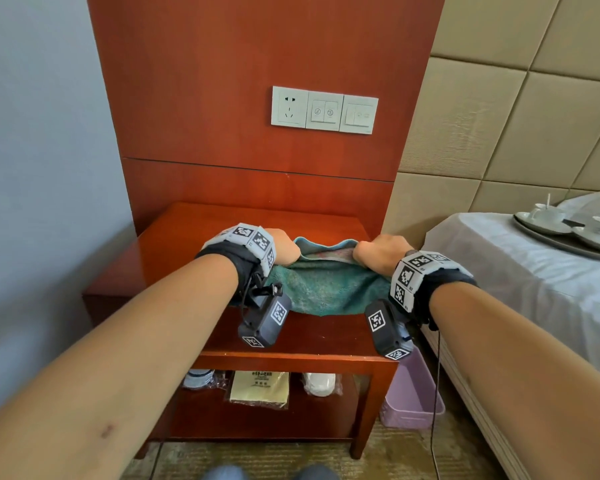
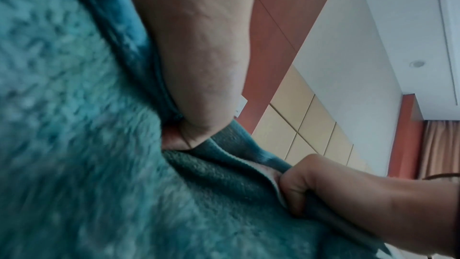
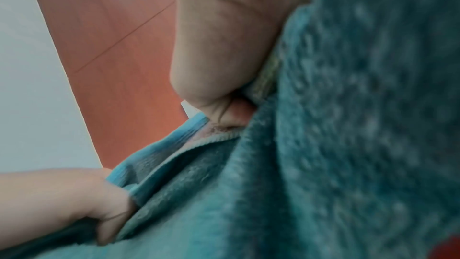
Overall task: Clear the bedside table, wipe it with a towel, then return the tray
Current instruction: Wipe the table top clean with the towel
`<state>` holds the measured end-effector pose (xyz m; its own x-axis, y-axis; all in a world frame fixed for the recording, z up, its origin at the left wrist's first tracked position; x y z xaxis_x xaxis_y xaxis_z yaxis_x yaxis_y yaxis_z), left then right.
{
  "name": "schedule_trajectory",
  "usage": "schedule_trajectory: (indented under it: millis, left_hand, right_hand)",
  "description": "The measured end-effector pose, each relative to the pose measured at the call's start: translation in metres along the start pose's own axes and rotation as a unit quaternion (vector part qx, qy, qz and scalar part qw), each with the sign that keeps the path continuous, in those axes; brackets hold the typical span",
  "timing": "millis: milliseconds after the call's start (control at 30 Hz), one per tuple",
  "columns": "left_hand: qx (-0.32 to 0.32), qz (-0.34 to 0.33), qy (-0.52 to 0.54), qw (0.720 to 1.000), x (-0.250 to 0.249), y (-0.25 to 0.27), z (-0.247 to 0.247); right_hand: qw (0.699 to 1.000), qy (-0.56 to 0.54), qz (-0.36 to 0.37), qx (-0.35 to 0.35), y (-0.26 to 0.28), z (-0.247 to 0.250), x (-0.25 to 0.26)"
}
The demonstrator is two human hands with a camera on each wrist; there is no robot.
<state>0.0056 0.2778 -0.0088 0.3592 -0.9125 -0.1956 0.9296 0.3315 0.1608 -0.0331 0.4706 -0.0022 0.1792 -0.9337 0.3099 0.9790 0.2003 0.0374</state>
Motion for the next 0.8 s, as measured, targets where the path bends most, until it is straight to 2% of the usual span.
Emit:
schedule_trajectory:
  millis: [200, 267, 433, 533, 600, 667, 733, 800]
  left_hand:
    - [-0.017, -0.013, -0.067, 0.998, 0.001, -0.006, -0.004]
    - [-0.035, -0.020, -0.060, 0.997, 0.002, -0.013, -0.006]
    - [-0.025, -0.074, -0.056, 0.995, -0.019, -0.013, -0.026]
    - [-0.016, -0.092, -0.067, 0.993, -0.032, -0.008, -0.041]
    - [0.007, -0.078, -0.078, 0.994, -0.033, -0.007, -0.055]
    - [0.033, -0.041, -0.095, 0.994, -0.027, -0.006, -0.069]
    - [0.046, -0.003, -0.102, 0.994, -0.020, -0.002, -0.077]
    - [0.048, 0.033, -0.088, 0.994, -0.013, 0.007, -0.079]
  right_hand:
    - [0.997, 0.069, -0.002, -0.029, -0.009, -0.010, -0.013]
    - [0.998, 0.062, 0.012, -0.023, -0.011, -0.014, -0.016]
    - [0.999, 0.022, 0.047, -0.011, -0.016, -0.027, -0.018]
    - [0.993, 0.064, 0.095, 0.006, -0.016, -0.039, -0.005]
    - [0.990, 0.089, 0.110, 0.025, -0.015, -0.049, 0.004]
    - [0.986, 0.104, 0.100, 0.080, -0.014, -0.070, 0.007]
    - [0.983, 0.111, 0.065, 0.128, -0.011, -0.088, 0.003]
    - [0.985, 0.111, 0.019, 0.130, -0.006, -0.094, -0.003]
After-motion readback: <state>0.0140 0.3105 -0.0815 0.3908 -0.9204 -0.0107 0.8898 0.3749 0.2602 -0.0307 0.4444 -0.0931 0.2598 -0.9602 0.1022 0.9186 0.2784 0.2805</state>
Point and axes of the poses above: each hand's wrist, its own y-axis away from the middle knuckle, its own z-axis out of the back of the hand, x = y × z, the point moved 10 cm from there along -y, towards the middle knuckle, and after that the axes turned 9 degrees about z, right-handed, at the moved point
